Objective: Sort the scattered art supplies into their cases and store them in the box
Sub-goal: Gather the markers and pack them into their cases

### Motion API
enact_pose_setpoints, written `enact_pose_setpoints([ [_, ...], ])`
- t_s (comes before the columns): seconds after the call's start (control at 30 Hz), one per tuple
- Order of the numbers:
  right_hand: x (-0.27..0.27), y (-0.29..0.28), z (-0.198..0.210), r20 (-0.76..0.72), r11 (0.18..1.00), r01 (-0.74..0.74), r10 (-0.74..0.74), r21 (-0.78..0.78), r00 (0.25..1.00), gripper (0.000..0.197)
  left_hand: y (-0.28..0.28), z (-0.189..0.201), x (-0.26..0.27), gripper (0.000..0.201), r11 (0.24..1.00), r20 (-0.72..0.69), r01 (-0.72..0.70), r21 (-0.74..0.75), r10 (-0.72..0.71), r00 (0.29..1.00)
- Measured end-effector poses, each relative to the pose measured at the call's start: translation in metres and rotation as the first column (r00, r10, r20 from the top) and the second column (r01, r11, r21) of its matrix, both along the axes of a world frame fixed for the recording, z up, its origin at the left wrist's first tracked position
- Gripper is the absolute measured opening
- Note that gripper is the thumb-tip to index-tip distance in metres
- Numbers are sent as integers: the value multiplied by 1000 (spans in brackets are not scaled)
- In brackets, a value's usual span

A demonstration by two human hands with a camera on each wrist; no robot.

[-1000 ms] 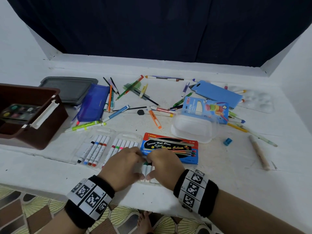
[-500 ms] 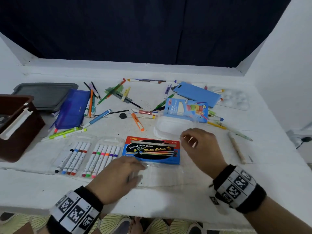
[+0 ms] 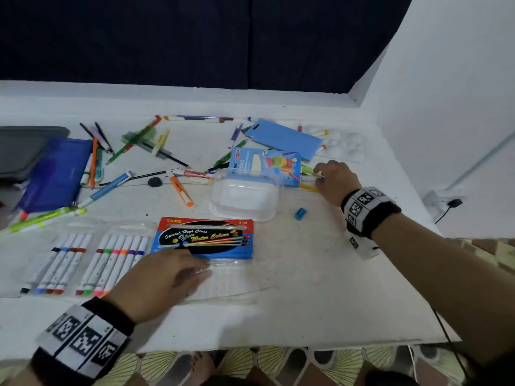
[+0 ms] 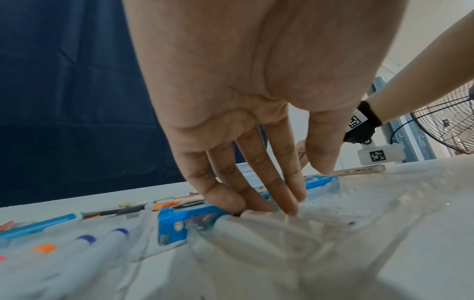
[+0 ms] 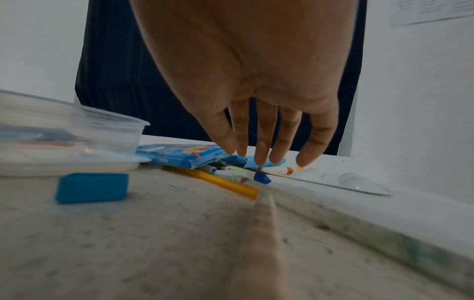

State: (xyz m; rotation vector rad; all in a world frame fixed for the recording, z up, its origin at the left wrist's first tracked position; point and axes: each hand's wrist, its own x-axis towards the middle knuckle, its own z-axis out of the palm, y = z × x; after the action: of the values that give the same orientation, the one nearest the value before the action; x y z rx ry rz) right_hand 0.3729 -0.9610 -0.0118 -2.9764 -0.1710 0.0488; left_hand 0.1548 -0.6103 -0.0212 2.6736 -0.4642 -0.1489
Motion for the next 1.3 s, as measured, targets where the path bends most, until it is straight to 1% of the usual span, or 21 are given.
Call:
enact_pose_setpoints([
  [0.07,7,2,1,-56,997,-8,3,-80,998,30,-1,2,-1,49,1000,-5,1,-15,-1,1000],
  [0.13,12,6,-1,-66,992,-10,2,-122,998,28,-1,4,-2,53,1000,-16,3,-20,-3,1000],
  [0.27,17,12,-5,-80,985,-6,-9,-175,997,26,-2,6,-4,66,999,-43,-20,-39,18,999],
  [0.4,19,17,-5,-111,980,0,-22,-199,994,23,-3,8,-6,71,999,-76,-31,-26,29,997],
  [0.5,16,21,-3,-81,980,10,-27,-201,996,25,-3,11,-9,71,999,-86,-34,-36,31,996],
  [0.57,10,23,-1,-13,985,-4,1,-171,1000,27,-3,13,-11,68,996,-97,-39,-80,31,995],
  [0.6,6,24,3,34,988,-21,26,-153,999,27,-3,13,-11,64,993,-102,-43,-108,32,994],
  [0.67,-6,27,11,144,993,-60,75,-104,987,27,3,11,-12,48,984,-106,-54,-169,36,994],
  [0.73,-22,34,23,239,995,-96,96,-11,966,21,11,5,-13,30,974,-99,-57,-221,36,994],
  [0.77,-32,38,29,271,993,-104,85,59,959,18,16,3,-14,26,967,-92,-55,-248,33,995],
  [0.83,-56,50,38,297,964,-118,43,238,954,14,23,-1,-17,31,955,-71,-51,-291,32,997],
  [0.87,-70,58,40,296,934,-129,26,335,955,11,26,-1,-19,33,951,-58,-54,-304,39,998],
  [0.9,-84,66,43,289,893,-148,21,426,957,8,28,-1,-22,33,947,-43,-63,-316,52,998],
  [0.97,-113,84,45,246,797,-193,58,572,967,3,35,-1,-27,30,941,-24,-102,-322,100,995],
  [1.03,-136,102,45,178,723,-214,127,657,976,5,43,-3,-32,31,957,-13,-149,-250,150,989],
  [1.1,-152,121,41,88,669,-230,239,707,967,7,50,-7,-37,38,969,-16,-189,-157,189,982],
  [1.17,-161,139,34,-16,647,-267,396,714,918,8,54,-10,-42,49,971,-33,-223,-86,221,975],
  [1.23,-166,157,25,-103,645,-326,534,691,839,7,56,-14,-46,59,970,-49,-242,-36,240,969],
  [1.3,-168,172,15,-159,627,-361,618,690,770,10,57,-17,-47,62,971,-51,-241,1,241,969],
])
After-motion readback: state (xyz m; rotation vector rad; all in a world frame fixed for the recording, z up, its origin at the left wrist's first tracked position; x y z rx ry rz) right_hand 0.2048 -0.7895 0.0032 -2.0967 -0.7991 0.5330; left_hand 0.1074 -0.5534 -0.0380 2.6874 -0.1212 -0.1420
